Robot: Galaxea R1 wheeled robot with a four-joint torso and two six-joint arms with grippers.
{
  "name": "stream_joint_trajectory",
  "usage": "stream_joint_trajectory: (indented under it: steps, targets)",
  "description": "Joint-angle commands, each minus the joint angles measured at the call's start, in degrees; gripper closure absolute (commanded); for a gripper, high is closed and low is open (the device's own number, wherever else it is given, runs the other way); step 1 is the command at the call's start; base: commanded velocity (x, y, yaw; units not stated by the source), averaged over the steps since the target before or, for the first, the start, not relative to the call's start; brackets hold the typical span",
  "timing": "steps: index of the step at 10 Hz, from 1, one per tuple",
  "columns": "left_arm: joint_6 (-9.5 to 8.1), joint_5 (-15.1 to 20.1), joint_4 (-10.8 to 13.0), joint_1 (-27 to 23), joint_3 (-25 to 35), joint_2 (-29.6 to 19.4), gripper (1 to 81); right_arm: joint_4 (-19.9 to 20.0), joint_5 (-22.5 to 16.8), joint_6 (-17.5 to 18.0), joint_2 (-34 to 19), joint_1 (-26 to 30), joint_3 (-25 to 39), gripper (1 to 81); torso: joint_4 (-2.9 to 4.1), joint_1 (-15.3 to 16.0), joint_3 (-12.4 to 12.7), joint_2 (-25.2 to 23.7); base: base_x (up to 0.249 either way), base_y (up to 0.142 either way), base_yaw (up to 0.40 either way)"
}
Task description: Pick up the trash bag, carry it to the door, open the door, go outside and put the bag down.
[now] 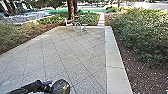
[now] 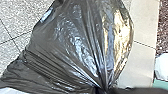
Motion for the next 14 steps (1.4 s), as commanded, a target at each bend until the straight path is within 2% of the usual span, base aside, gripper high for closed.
stream_joint_trajectory:
  steps: [1, 2, 3, 6, 7, 8, 9, 10, 12, 14]
  targets:
    - [-0.01, 7.82, -1.57, -8.62, -1.83, -2.28, 81.1, -1.20, -5.34, -1.47, 1.12, -0.65, 0.54, 1.0, 0.00, 0.00, 0.00, 0.00, 0.000, 0.000, 0.000]
    - [0.17, 7.91, -1.57, -8.27, -1.83, -2.11, 81.1, -1.20, -5.34, -1.47, 1.12, -0.73, 0.53, 1.0, 0.00, 0.00, 0.00, 0.00, 0.000, 0.000, 0.000]
    - [0.08, 7.91, -1.57, -7.83, -1.83, -1.76, 1.0, -1.20, -5.34, -1.39, 1.12, -0.73, 0.53, 1.0, 0.00, 0.00, 0.00, 0.00, 0.000, 0.000, 0.000]
    - [0.34, 7.82, -1.49, -4.24, -1.83, -0.09, 1.0, -1.20, -5.34, -1.39, 1.20, -0.82, 0.53, 1.0, 0.00, 0.00, -0.02, 0.00, 0.000, 0.000, 0.000]
    - [0.52, 7.22, -1.32, -0.73, -1.83, 1.90, 1.0, -1.29, -5.34, -1.39, 1.21, -0.91, 0.53, 1.0, 0.00, 0.00, 4.30, 0.00, 0.000, 0.000, 0.000]
    - [0.96, 5.36, -0.96, 3.40, -1.83, 3.69, 1.0, -1.29, -5.34, -1.39, 1.21, -0.91, 0.53, 1.0, 0.00, 0.00, 5.69, 0.00, 0.000, 0.000, 0.000]
    - [2.17, 1.54, -0.87, 7.98, -1.83, 6.03, 1.0, -1.29, -5.34, -1.30, 1.21, -0.91, 0.53, 1.0, 0.00, 0.02, 6.40, 0.02, 0.000, 0.000, 0.000]
    - [4.11, -2.70, -0.70, 12.46, -1.83, 8.51, 1.0, -1.29, -5.34, -1.30, 1.21, -0.91, 0.53, 1.0, 0.00, 0.02, 7.79, 0.05, 0.000, 0.000, 0.000]
    - [7.46, -5.10, -0.87, 18.98, -1.92, 11.08, 1.0, -1.38, -5.34, -1.30, 1.21, -0.91, 0.53, 1.0, 0.00, 0.02, 11.72, 0.02, 0.000, 0.000, 0.000]
    - [10.18, -9.05, -0.96, 24.69, -1.83, 12.30, 1.0, -1.47, -5.26, -1.21, 1.21, -0.83, 0.53, 1.0, 0.00, -0.02, 15.60, 0.02, 0.000, 0.000, 0.000]
